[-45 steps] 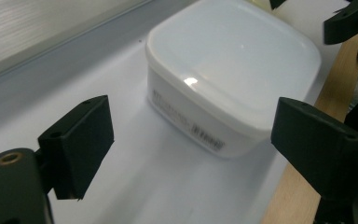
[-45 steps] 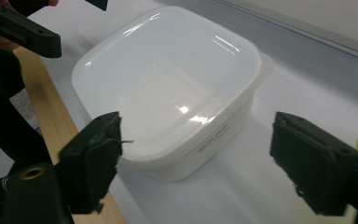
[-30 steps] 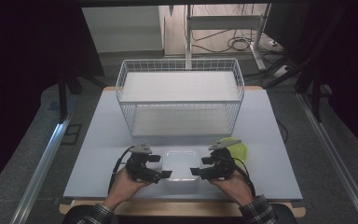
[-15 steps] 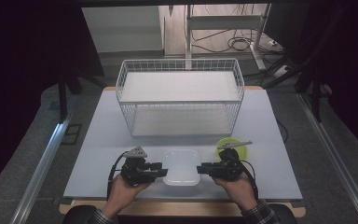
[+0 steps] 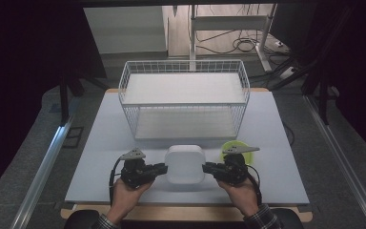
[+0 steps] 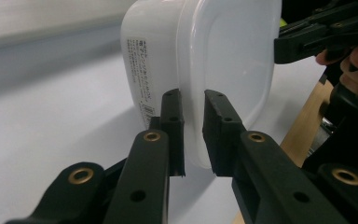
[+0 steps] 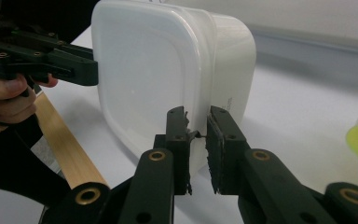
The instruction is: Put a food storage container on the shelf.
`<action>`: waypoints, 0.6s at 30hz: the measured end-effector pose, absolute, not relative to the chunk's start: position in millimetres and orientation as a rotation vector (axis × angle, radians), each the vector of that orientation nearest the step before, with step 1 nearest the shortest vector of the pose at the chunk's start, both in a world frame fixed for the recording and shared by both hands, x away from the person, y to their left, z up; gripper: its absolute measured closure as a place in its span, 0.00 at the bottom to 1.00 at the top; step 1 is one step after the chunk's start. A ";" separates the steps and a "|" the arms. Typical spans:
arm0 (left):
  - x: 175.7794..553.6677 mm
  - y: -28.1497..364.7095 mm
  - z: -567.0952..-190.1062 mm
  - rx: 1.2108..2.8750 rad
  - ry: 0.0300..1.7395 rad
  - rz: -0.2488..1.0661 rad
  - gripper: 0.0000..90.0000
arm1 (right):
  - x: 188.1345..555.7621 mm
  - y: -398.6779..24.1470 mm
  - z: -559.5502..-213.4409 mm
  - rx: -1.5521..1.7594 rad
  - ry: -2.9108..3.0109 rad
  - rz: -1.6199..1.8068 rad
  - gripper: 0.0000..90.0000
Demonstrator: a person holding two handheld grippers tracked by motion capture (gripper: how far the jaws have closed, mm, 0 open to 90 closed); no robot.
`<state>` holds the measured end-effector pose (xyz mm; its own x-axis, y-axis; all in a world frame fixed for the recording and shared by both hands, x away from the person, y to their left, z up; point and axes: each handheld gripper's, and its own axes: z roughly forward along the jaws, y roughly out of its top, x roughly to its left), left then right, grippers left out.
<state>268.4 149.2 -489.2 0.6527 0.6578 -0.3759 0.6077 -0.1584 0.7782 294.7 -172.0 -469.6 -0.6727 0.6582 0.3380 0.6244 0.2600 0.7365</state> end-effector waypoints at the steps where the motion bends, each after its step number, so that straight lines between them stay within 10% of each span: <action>1: 268.2 148.7 -486.4 1.841 1.001 0.070 0.88 | 294.5 -172.3 -467.6 1.246 2.451 1.423 0.88; 18: 282.9 153.4 -432.0 1.817 0.939 0.212 0.88 | 309.9 -168.1 -408.9 1.029 2.329 1.533 0.88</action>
<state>282.9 153.4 -432.0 0.6786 0.6831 -0.2700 0.5004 -0.1609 0.8507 309.9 -168.1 -408.9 -0.7477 0.6255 0.2228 0.4520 0.2335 0.8609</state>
